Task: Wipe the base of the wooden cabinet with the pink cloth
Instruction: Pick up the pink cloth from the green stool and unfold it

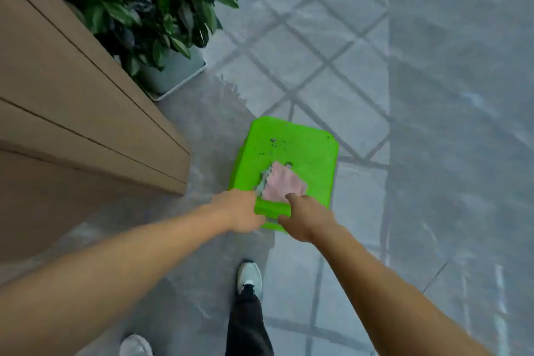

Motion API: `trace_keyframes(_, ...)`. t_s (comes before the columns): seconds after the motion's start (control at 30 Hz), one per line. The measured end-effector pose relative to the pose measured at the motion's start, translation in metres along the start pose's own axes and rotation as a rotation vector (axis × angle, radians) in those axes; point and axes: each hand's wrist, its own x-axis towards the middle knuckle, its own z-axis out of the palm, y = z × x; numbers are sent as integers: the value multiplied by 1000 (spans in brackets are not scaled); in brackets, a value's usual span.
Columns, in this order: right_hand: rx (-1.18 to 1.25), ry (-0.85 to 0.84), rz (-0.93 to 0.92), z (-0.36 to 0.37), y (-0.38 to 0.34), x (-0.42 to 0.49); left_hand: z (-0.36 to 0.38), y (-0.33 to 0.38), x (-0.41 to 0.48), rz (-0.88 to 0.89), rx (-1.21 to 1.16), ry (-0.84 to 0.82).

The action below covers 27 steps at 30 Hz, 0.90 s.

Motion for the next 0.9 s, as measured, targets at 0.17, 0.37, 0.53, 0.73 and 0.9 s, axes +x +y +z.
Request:
trace_keyframes(0.17,168,303,105,58,18,79,52,-11,92,-68,-136,196)
trace_keyframes(0.37,706,576,228,96,14,126,91,-16,148,-92,-664,371)
trace_keyframes(0.53,910,585,91,128,-21,110,115,-63,123,-75,-1179,384)
trace_keyframes(0.73,952,507,-123,176,-103,90,150,-191,63,-77,-1459,474)
trace_keyframes(0.9,768,427,-339,244,-198,73,194,-291,12,-195,-1450,412)
